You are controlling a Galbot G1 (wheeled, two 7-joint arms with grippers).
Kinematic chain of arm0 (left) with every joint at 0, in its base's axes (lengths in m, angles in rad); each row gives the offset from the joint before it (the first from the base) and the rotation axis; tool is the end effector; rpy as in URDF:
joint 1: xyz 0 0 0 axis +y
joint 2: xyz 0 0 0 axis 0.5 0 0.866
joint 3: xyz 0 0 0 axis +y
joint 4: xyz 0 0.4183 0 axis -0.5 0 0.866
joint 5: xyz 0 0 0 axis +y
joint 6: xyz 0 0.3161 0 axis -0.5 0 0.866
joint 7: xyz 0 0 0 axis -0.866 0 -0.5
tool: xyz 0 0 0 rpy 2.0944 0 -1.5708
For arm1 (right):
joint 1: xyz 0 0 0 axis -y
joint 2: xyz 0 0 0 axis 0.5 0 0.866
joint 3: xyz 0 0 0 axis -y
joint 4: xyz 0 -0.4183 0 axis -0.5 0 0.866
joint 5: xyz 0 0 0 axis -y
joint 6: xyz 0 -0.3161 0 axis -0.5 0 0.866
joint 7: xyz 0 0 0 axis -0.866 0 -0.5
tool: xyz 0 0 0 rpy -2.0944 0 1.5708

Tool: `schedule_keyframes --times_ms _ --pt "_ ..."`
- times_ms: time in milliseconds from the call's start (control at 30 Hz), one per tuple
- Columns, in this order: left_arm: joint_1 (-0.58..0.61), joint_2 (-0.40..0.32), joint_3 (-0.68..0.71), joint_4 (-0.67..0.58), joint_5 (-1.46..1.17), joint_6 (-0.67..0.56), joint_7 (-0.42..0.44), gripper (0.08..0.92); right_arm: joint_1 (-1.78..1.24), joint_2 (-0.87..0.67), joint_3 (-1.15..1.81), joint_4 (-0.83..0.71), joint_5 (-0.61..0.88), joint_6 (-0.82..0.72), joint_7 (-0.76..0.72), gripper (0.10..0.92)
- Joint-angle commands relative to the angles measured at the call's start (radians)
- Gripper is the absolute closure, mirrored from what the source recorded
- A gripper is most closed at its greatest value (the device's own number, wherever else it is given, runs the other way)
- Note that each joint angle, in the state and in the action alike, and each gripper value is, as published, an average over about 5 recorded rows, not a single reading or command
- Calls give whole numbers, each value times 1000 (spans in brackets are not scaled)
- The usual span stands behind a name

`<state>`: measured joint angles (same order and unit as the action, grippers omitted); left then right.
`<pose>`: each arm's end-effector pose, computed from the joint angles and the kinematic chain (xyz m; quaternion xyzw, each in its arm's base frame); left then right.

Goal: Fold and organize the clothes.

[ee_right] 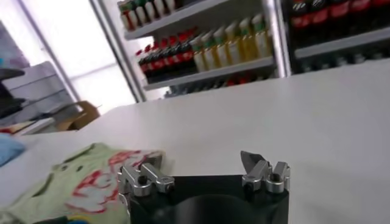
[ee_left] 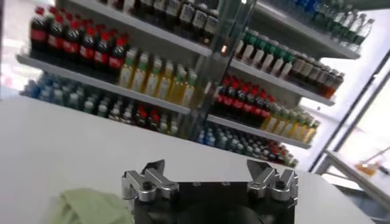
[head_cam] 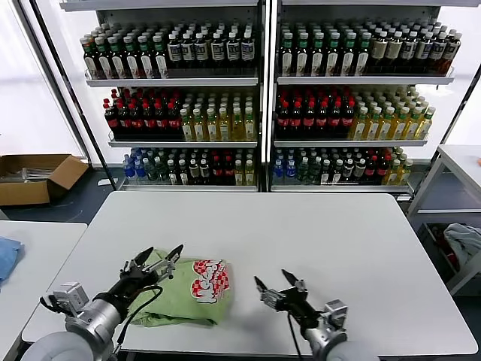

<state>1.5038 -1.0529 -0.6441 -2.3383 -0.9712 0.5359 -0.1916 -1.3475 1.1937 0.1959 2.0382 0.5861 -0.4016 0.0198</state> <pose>0.1325 0.1222 -0.2425 -0.1279 -0.9631 0.1616 0.1731 0.1695 -0.0171 -0.3560 0.2438 -0.9395 -0.1230 0.2069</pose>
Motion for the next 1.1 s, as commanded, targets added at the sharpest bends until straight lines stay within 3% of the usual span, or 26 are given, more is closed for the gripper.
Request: schedule_keyframes --times_ms 33,333,733,1100 --pt "66 -68 -109 -30 162 10 27 179 206 43 -319 -178 53 -71 38 203" --pt "86 -120 -111 -42 182 6 30 177 241 87 -380 -222 52 -73 29 229" --pt "88 -148 -112 -44 181 6 27 177 212 33 -335 -152 4 -73 -8 562" --pt "91 -175 -98 -44 180 6 19 177 73 -226 -118 13 -61 -50 -120 875"
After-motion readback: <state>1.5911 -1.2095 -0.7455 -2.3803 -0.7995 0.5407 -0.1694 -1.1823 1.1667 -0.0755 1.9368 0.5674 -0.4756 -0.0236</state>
